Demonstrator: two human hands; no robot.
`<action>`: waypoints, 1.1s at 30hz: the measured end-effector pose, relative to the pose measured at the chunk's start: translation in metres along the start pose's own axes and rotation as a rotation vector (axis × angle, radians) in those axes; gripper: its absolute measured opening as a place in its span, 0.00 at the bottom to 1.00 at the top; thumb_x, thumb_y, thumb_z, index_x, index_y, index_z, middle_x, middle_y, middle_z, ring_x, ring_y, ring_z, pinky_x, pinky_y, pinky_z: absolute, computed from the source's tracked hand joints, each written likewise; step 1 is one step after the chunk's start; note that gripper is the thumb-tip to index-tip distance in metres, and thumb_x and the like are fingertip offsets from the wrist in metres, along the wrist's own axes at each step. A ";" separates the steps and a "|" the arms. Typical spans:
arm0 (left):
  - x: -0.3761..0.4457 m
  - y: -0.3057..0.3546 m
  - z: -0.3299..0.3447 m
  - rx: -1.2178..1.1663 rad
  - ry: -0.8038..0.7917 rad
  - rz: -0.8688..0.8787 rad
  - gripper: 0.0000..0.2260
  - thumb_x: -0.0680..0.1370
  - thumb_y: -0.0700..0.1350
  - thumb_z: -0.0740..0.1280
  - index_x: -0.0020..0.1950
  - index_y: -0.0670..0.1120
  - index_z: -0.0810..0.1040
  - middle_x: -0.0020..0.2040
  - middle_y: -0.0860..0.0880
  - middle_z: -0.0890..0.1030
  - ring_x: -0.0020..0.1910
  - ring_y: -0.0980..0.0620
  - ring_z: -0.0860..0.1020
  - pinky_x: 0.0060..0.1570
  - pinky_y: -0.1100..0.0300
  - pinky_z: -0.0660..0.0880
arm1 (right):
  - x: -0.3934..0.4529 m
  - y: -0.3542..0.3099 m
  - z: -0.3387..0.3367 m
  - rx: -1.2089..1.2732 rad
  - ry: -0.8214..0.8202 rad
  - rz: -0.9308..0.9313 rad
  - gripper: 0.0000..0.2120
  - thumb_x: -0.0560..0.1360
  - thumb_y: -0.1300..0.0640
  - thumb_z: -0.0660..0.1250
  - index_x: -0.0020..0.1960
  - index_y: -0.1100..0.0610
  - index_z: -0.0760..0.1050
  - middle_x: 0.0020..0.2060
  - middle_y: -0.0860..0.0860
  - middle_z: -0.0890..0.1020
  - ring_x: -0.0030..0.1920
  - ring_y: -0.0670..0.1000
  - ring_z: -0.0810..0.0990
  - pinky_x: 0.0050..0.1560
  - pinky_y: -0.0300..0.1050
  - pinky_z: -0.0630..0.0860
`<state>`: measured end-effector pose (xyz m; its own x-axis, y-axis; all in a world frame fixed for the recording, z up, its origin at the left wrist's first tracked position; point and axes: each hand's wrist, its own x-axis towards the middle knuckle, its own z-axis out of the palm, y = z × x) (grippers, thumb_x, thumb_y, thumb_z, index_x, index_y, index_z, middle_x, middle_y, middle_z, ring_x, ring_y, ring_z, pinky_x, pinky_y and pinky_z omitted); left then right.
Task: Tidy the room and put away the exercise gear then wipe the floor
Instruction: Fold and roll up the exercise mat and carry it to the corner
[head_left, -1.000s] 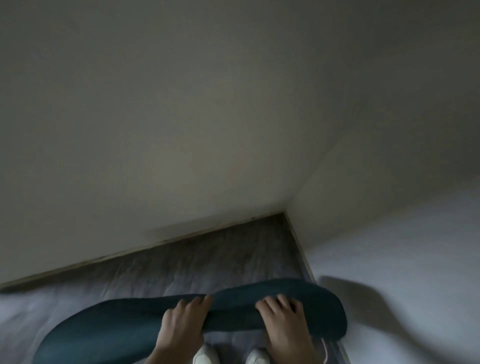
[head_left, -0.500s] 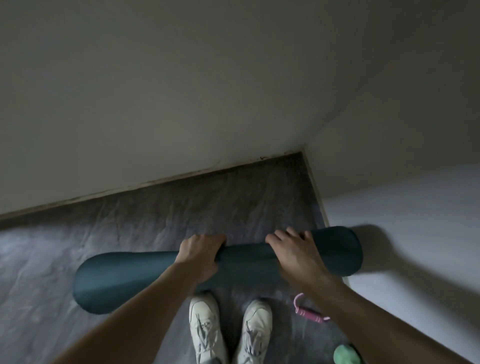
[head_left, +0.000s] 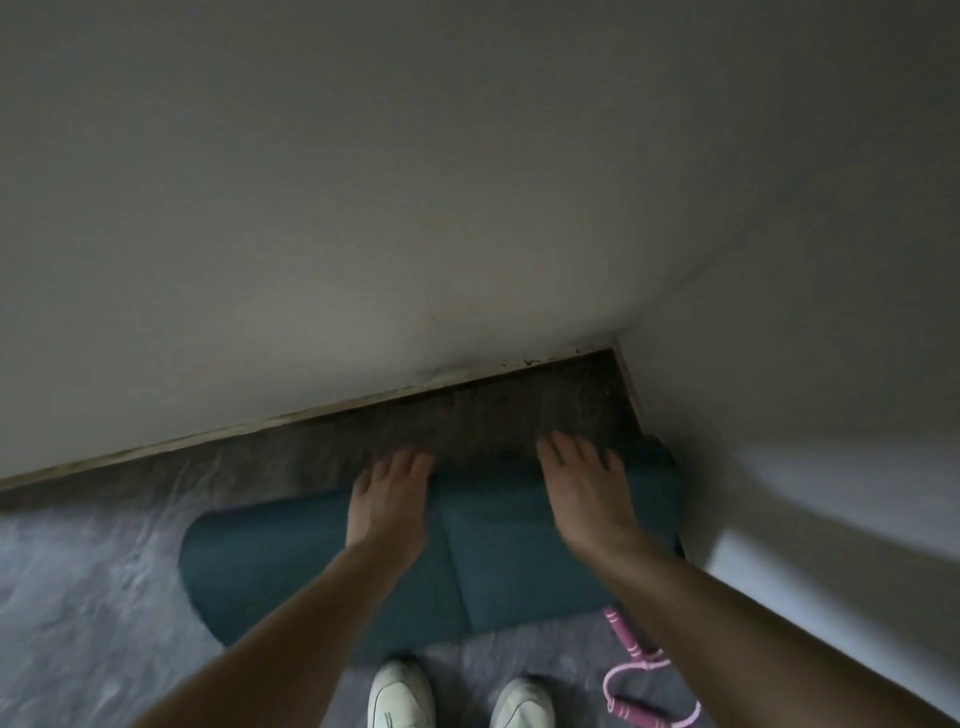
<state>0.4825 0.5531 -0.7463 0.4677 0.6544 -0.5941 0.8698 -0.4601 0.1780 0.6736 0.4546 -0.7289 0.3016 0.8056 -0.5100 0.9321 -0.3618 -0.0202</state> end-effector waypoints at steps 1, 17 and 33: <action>0.004 -0.003 -0.007 -0.017 0.047 -0.030 0.35 0.70 0.40 0.70 0.73 0.52 0.60 0.75 0.50 0.60 0.73 0.47 0.61 0.69 0.52 0.62 | 0.003 0.003 -0.002 0.008 0.017 0.041 0.28 0.73 0.64 0.64 0.72 0.55 0.62 0.70 0.54 0.66 0.69 0.56 0.65 0.66 0.56 0.64; -0.066 -0.016 -0.080 0.056 -0.157 -0.105 0.20 0.74 0.46 0.64 0.65 0.50 0.69 0.64 0.49 0.69 0.64 0.47 0.70 0.60 0.52 0.68 | -0.073 -0.004 -0.069 -0.038 -0.207 0.053 0.16 0.74 0.58 0.62 0.62 0.54 0.69 0.60 0.52 0.72 0.64 0.55 0.70 0.58 0.53 0.70; -0.302 0.012 -0.302 -0.253 0.087 -0.084 0.12 0.70 0.53 0.65 0.53 0.56 0.76 0.55 0.54 0.81 0.53 0.49 0.79 0.54 0.53 0.77 | -0.249 -0.032 -0.351 0.531 0.224 -0.008 0.20 0.75 0.53 0.66 0.66 0.53 0.72 0.62 0.51 0.76 0.60 0.52 0.76 0.59 0.47 0.74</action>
<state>0.3990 0.5315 -0.3281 0.3948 0.7377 -0.5477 0.9124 -0.2448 0.3279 0.6391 0.4301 -0.2990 0.3838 0.8683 -0.3144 0.7233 -0.4943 -0.4823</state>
